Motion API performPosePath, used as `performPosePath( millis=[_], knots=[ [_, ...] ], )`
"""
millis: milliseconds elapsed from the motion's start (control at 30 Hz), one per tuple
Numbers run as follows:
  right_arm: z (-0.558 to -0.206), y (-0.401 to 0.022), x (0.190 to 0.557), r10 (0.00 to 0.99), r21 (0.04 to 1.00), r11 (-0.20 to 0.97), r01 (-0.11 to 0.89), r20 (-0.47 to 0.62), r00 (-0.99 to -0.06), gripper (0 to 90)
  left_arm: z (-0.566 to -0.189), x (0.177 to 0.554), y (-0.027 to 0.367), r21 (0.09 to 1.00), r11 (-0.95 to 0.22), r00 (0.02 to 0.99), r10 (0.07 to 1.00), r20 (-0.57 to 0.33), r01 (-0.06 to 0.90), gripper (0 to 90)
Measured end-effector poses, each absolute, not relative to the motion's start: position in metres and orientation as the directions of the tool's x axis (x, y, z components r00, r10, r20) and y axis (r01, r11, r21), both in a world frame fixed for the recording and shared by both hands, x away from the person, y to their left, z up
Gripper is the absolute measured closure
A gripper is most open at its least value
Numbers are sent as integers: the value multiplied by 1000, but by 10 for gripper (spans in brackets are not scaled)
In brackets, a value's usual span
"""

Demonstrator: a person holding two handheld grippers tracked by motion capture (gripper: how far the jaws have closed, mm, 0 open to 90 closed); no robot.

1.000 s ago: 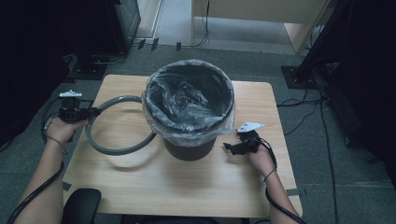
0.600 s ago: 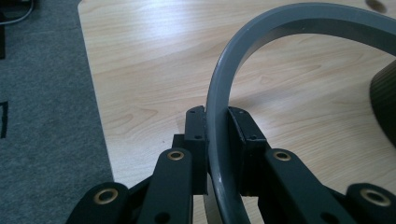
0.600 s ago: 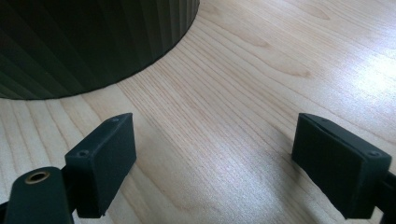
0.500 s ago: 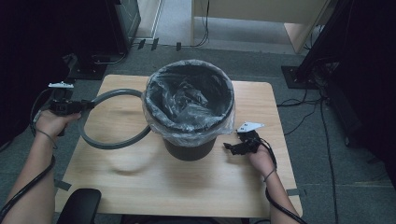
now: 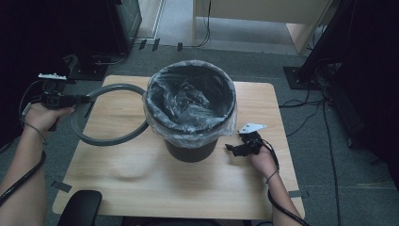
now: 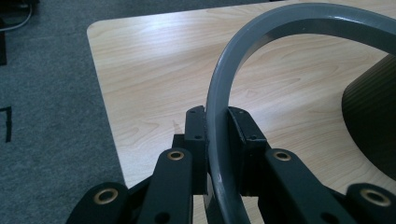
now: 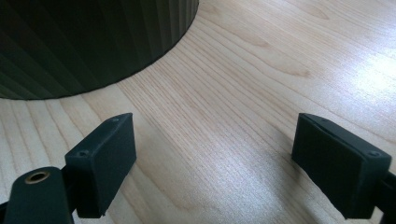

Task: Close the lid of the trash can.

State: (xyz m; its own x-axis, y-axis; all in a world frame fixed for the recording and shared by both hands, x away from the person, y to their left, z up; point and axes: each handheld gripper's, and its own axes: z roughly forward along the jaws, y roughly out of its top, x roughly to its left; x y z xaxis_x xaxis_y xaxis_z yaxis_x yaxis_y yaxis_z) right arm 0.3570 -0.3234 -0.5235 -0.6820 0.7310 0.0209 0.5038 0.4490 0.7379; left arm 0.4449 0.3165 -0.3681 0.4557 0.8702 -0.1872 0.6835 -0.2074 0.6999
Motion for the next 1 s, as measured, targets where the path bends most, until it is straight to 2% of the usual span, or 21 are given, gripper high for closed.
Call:
performPosePath(
  millis=[200, 1000],
  knots=[
    [-523, -324, 356, 734, 737, 448, 506, 21, -679, 130, -361, 444, 321, 704, -180, 455, 862, -224, 687, 788],
    [-523, -324, 356, 733, 738, 448, 505, 20, -679, 130, -310, 444, 338, 711, -172, 432, 879, -201, 682, 788]
  ],
)
